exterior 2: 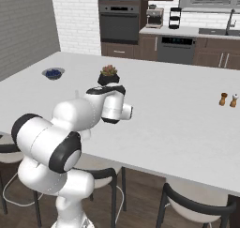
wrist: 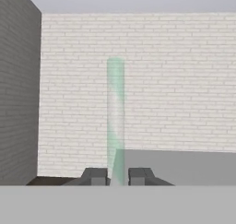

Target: Take a straw from the drawer in front and place it inside the glass cup on the dining counter.

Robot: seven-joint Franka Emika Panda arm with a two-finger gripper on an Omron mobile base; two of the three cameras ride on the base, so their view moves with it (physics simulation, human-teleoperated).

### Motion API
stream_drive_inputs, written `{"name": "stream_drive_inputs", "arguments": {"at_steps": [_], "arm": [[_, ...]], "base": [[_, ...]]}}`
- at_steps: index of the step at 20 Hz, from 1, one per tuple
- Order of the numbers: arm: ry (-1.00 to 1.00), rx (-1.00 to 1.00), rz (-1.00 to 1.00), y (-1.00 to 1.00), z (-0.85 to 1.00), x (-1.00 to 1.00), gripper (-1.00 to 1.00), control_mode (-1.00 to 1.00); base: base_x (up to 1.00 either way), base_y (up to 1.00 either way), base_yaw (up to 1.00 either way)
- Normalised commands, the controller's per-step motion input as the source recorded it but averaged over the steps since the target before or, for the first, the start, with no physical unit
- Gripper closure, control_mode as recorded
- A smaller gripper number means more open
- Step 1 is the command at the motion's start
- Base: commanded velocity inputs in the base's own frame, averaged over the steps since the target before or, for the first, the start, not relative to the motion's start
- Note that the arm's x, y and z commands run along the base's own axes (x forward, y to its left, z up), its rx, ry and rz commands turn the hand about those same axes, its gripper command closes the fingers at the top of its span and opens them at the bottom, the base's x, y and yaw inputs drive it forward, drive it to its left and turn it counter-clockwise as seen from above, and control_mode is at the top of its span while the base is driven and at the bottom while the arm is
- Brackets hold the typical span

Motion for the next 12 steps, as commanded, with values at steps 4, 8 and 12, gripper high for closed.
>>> {"name": "stream_drive_inputs", "arguments": {"at_steps": [4,8,12], "arm": [[0.00,0.00,0.00,0.12,0.00,0.01,1.00,-1.00],[0.00,0.00,0.00,0.06,-0.12,0.09,1.00,-1.00],[0.00,0.00,0.00,-0.02,-0.25,0.02,1.00,-1.00]], "base": [[0.00,0.00,0.00],[0.00,0.00,0.00],[0.00,0.00,0.00]]}}
